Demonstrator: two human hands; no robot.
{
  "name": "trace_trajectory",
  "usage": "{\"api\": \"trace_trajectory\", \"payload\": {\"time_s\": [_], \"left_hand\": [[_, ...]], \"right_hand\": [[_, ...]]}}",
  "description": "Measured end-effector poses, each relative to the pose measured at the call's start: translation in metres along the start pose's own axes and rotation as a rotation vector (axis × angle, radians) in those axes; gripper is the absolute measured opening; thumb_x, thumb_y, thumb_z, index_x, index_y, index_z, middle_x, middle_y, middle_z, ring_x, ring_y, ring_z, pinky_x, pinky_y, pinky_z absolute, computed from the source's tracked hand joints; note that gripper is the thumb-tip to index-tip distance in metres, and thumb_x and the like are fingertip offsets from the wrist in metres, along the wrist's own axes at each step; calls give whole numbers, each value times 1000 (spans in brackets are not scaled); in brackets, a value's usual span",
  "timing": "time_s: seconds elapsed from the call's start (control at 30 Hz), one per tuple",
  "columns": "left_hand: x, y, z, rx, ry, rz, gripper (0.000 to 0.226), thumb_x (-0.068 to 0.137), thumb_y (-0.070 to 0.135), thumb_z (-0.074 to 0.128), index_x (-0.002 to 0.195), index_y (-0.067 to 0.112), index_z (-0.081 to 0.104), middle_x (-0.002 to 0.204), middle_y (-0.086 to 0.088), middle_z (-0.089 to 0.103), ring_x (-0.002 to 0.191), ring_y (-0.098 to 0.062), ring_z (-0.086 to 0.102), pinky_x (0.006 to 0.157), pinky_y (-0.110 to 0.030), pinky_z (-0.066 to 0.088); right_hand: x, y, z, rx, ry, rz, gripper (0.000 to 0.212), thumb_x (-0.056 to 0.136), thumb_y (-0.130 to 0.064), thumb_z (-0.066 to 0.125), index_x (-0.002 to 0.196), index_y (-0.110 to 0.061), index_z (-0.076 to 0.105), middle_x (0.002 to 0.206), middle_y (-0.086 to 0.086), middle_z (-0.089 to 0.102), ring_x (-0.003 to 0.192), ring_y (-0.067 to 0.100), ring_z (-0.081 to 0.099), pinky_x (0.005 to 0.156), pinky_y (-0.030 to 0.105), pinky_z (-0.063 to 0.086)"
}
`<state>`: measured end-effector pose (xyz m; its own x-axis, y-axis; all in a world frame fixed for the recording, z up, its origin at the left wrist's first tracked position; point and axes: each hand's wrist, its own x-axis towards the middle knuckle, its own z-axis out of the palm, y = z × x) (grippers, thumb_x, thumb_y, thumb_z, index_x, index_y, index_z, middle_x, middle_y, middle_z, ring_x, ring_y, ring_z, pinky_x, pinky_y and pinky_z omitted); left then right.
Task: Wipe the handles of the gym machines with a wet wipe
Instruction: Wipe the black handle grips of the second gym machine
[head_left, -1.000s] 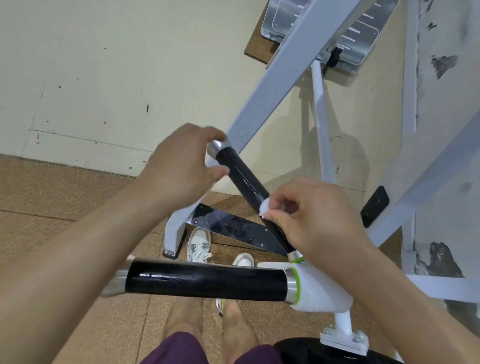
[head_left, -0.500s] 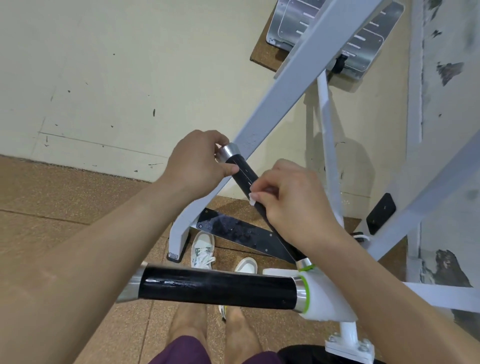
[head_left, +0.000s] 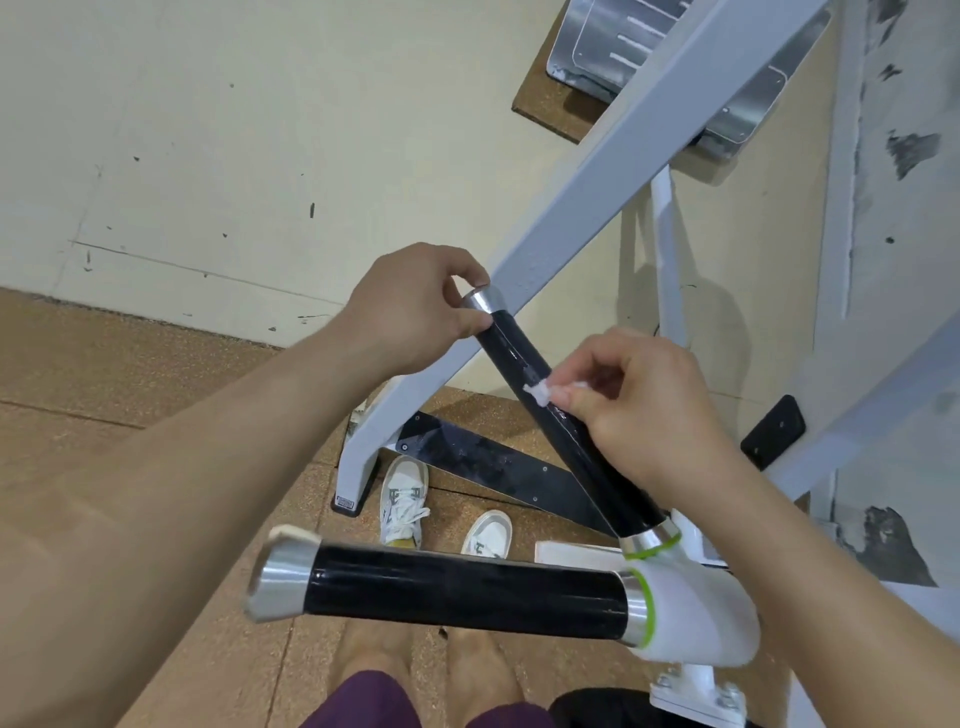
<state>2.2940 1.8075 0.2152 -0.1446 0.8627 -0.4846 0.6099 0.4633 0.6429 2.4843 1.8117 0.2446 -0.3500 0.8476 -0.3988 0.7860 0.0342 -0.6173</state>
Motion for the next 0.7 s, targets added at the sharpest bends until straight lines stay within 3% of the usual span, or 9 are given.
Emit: {"api": "trace_trajectory", "payload": {"time_s": [0.13, 0.33, 0.5, 0.7], "left_hand": [[2, 0, 1, 44, 6, 34, 28, 83, 29, 70, 111, 26, 64, 90, 4, 64, 85, -18, 61, 71, -29, 43], [4, -6, 2, 59, 4, 76, 33, 84, 30, 69, 116, 26, 62, 94, 3, 64, 87, -17, 59, 70, -26, 38], [9, -13, 3, -46, -14, 53, 35, 78, 35, 75, 111, 30, 65, 92, 7, 65, 88, -14, 61, 75, -28, 44], [12, -23, 4, -144, -7, 39, 30, 85, 24, 70, 114, 31, 67, 93, 12, 67, 90, -10, 63, 76, -23, 44]], "right_hand": [[37, -16, 22, 50, 86, -4, 15, 80, -16, 73, 69, -25, 66, 75, -11, 59, 70, 3, 55, 66, 22, 44], [19, -6, -4, -8, -94, 11, 17, 78, -16, 76, 67, -27, 69, 74, -9, 64, 71, 4, 58, 65, 20, 45], [59, -23, 29, 107, 73, 9, 17, 79, -15, 73, 68, -26, 67, 76, -5, 67, 72, 9, 62, 66, 24, 50], [28, -13, -1, -134, -154, -47, 10, 81, -20, 72, 73, -24, 70, 77, -8, 59, 74, 5, 55, 69, 25, 44]]}}
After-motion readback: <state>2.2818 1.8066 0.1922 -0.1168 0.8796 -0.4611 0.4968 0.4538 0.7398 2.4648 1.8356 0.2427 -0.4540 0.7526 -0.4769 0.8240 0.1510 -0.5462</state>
